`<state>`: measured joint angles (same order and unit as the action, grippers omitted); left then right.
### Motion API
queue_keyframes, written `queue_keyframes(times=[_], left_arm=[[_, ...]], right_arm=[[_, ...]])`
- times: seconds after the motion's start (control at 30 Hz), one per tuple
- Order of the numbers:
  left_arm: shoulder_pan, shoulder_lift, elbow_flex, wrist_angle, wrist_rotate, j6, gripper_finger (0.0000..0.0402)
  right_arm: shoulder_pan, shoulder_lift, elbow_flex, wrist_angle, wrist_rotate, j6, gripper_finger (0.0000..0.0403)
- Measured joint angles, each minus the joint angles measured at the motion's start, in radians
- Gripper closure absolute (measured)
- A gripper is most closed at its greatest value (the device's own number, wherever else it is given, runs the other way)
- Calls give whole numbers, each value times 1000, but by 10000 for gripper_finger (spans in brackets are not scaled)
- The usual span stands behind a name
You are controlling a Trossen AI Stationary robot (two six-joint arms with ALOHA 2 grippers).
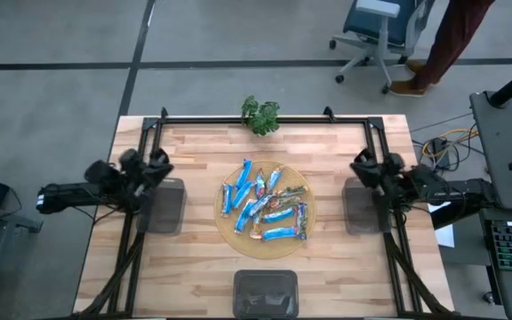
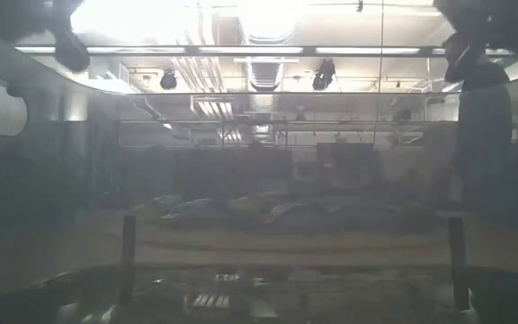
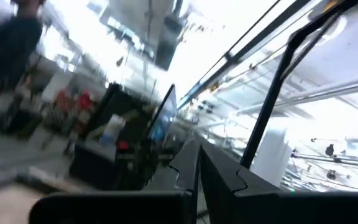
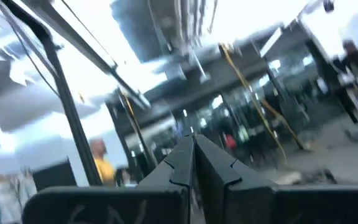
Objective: Pick and place Granola Bars by type
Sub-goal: Put the red granola bar into the top left bin
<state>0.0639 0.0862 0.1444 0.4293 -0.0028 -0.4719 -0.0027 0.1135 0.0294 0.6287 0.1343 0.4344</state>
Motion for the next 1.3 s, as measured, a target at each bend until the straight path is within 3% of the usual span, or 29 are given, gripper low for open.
queue_keyframes(times=[0.13,0.27,0.43,0.87,1.07,1.3], left_arm=[[0,33,132,-40,0,84,402],[0,107,311,-252,0,125,402],[0,246,561,-479,0,163,402],[0,602,1161,-889,1,321,402],[0,739,1325,-1021,-3,354,402],[0,852,1391,-1117,-69,392,401]], right_arm=[[0,22,106,-35,12,-50,394],[0,85,273,-146,23,-110,394],[0,200,521,-363,22,-141,394],[0,521,1143,-976,-8,-159,394],[0,649,1344,-1187,-40,-169,394],[0,756,1455,-1367,-40,-186,394]])
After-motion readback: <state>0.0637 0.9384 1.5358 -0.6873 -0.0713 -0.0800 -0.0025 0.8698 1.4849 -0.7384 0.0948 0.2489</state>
